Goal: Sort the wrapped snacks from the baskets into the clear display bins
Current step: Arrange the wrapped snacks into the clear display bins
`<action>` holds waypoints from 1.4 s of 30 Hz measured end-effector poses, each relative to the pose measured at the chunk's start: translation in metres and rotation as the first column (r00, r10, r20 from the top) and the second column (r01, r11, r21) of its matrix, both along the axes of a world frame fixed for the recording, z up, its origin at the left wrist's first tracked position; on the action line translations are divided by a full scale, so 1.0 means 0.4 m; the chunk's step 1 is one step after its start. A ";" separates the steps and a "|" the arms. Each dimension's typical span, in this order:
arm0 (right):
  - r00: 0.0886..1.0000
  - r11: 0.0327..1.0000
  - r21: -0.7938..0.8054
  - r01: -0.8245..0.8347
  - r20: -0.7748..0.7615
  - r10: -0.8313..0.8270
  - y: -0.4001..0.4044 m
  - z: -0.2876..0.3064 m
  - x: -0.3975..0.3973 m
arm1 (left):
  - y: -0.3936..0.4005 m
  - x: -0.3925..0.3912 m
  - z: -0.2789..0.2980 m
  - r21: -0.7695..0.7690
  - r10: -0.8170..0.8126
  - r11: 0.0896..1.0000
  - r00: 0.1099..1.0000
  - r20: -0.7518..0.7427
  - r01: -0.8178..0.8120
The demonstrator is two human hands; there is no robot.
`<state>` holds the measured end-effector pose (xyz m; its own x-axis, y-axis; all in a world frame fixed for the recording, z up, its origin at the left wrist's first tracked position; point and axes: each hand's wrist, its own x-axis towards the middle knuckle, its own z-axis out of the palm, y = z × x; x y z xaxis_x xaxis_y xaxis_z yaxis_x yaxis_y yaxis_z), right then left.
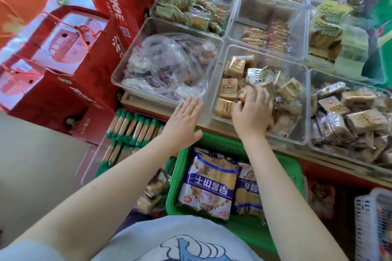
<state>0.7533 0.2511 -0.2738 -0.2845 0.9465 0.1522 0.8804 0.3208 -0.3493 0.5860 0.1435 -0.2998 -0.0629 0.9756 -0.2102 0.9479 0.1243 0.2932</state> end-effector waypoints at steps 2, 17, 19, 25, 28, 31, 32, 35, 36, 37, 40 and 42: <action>0.963 0.972 0.071 -0.223 -0.140 0.231 -0.122 -0.036 -0.065 | -0.057 -0.038 -0.015 0.168 0.133 0.974 0.985 0.114 -0.151; 0.890 0.565 -0.759 -0.322 -0.040 0.453 -0.459 -0.272 -0.161 | -0.432 -0.089 -0.307 -0.605 0.162 0.791 0.985 0.065 -0.090; 0.899 0.578 -0.751 -0.319 -0.046 0.436 -0.464 -0.275 -0.161 | -0.433 -0.089 -0.315 -0.616 0.140 0.786 0.986 0.091 -0.055; 0.929 0.605 -0.733 -0.311 -0.101 0.355 -0.458 -0.262 -0.161 | -0.443 -0.109 -0.272 -0.470 0.239 0.875 0.949 0.205 -0.118; 0.964 0.602 -0.753 -0.265 -0.196 0.179 -0.437 -0.226 -0.169 | -0.431 -0.123 -0.219 -0.097 0.180 0.982 0.955 0.238 -0.161; 0.915 0.452 -0.854 -0.258 -0.367 -0.170 -0.396 -0.164 -0.184 | -0.362 -0.126 -0.144 0.192 0.083 0.972 0.964 0.251 -0.134; 0.866 0.398 -0.870 -0.293 -0.418 -0.276 -0.378 -0.142 -0.185 | -0.330 -0.122 -0.118 0.248 0.044 0.963 0.969 0.244 -0.106; 0.710 0.415 -0.813 -0.409 -0.569 -0.415 -0.320 -0.065 -0.168 | -0.237 -0.093 -0.050 0.362 -0.034 0.931 0.973 0.228 -0.052; 0.699 0.488 -0.781 -0.391 -0.596 -0.396 -0.297 -0.039 -0.153 | -0.209 -0.082 -0.032 0.371 -0.028 0.927 0.972 0.235 -0.063; 0.705 0.578 -0.741 -0.343 -0.609 -0.362 -0.270 -0.013 -0.135 | -0.181 -0.074 -0.015 0.363 -0.007 0.928 0.971 0.238 -0.083; 0.738 0.833 -0.532 -0.151 -0.621 -0.263 -0.164 0.052 -0.068 | -0.097 -0.063 0.017 0.262 0.059 0.961 0.993 0.104 -0.084; 0.756 0.939 -0.343 -0.010 -0.618 -0.218 -0.086 0.085 -0.027 | -0.054 -0.056 0.017 0.155 0.054 0.986 0.999 0.007 -0.054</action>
